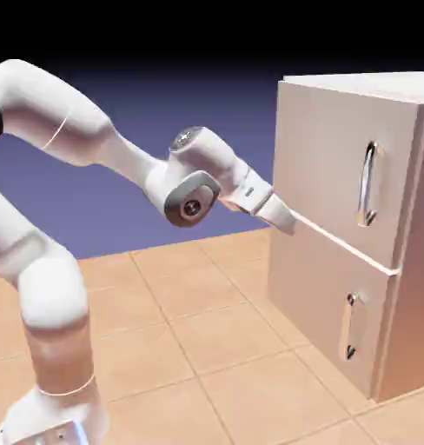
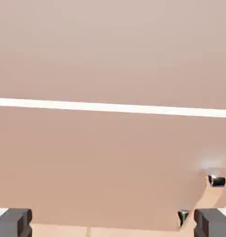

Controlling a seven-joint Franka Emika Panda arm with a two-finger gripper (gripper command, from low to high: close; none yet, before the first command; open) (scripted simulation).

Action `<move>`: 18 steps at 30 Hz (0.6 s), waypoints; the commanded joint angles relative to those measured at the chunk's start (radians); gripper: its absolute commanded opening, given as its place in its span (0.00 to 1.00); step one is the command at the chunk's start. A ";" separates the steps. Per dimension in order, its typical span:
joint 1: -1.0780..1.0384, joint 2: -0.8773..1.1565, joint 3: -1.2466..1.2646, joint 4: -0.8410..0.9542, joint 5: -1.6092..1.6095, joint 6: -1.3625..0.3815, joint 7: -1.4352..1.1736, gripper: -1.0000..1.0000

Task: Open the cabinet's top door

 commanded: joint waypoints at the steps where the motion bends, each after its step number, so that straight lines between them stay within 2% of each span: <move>1: 0.016 -0.007 -0.018 0.007 -0.044 -0.003 -0.017 0.50; 18: 0.282 -0.132 -0.322 0.131 -0.783 -0.047 -0.311 0.50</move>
